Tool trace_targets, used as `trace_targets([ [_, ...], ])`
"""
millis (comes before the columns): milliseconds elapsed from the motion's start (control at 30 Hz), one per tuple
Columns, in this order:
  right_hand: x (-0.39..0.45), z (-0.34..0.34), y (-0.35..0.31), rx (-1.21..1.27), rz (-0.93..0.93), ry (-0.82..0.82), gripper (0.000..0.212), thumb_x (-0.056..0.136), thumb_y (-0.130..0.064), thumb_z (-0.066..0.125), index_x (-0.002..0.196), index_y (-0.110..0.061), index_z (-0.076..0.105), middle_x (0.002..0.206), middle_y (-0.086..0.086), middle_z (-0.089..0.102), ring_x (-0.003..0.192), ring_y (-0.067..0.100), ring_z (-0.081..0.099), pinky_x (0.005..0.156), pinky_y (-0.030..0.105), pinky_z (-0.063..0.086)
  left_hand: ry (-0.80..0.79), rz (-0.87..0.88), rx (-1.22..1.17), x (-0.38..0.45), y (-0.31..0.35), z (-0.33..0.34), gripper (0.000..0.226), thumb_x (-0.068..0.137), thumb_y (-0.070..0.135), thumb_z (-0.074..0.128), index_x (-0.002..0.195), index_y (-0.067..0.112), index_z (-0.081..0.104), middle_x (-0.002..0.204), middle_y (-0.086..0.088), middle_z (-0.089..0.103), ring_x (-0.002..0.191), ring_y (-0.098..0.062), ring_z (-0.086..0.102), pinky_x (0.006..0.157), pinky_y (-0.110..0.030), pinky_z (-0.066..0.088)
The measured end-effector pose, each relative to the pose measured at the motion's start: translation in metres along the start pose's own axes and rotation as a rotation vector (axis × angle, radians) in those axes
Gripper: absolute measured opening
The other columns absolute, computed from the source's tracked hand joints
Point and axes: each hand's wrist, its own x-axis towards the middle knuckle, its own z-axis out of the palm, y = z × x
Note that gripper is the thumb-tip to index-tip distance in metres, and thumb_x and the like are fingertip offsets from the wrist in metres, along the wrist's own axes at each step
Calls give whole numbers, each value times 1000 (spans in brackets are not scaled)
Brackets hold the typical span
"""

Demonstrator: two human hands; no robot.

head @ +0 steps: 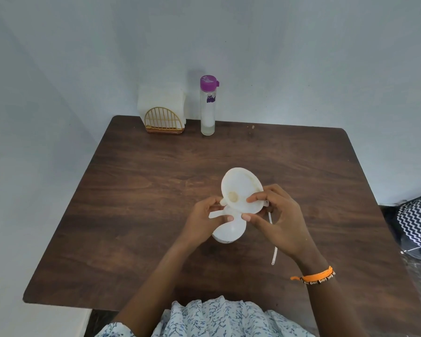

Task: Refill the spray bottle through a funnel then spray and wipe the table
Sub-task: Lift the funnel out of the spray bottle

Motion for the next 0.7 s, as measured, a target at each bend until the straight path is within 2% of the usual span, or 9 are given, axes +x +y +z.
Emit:
trace_targets([
  [133, 5, -4, -1, -38, 2, -19, 44, 63, -53, 68, 91, -19, 67, 97, -4, 60, 89, 13, 59, 62, 11, 50, -20, -21, 35, 3, 1, -3, 35, 75, 20, 78, 97, 42, 61, 107, 16, 67, 104, -8, 63, 93, -35, 51],
  [233, 9, -10, 1, -41, 13, -3, 43, 63, -50, 71, 89, -16, 69, 95, -6, 60, 88, 11, 59, 61, 13, 50, -47, -37, 20, 6, 1, -6, 32, 73, 18, 78, 98, 32, 66, 105, 13, 70, 102, -9, 64, 94, -39, 51],
  [300, 13, -11, 3, -71, 18, 25, 29, 70, -31, 78, 89, -12, 70, 94, -3, 60, 87, 13, 59, 61, 15, 52, -60, -49, 7, 8, 1, -7, 32, 72, 16, 79, 98, 30, 67, 105, 13, 70, 101, -7, 64, 94, -37, 51],
  [400, 19, -8, 4, -162, 13, 93, 13, 77, -4, 72, 88, -9, 70, 96, -1, 59, 87, 14, 58, 63, 8, 49, -80, -57, -17, 12, 4, -10, 36, 72, 16, 80, 104, 23, 67, 107, 9, 70, 101, -6, 65, 92, -30, 50],
  [533, 37, -2, 1, -205, 6, 218, 14, 80, 5, 63, 88, -6, 67, 96, -1, 57, 87, 12, 54, 69, 2, 45, -108, -62, -33, 20, 12, -17, 33, 75, 16, 77, 105, 23, 64, 107, 9, 68, 97, -4, 65, 85, -20, 51],
  [633, 61, 5, 2, -134, 27, 295, 18, 81, 6, 58, 89, -10, 55, 91, -2, 56, 81, 9, 52, 63, 5, 42, -120, -66, -45, 28, 18, -21, 30, 79, 20, 74, 106, 26, 63, 108, 11, 66, 96, -1, 65, 81, -18, 51],
  [700, 83, 11, 10, -106, 76, 304, 22, 84, 2, 56, 98, -13, 49, 94, -3, 55, 82, 10, 52, 62, 8, 43, -88, -63, -39, 36, 21, -23, 24, 84, 25, 69, 107, 26, 63, 107, 10, 67, 96, -2, 65, 81, -18, 50],
])
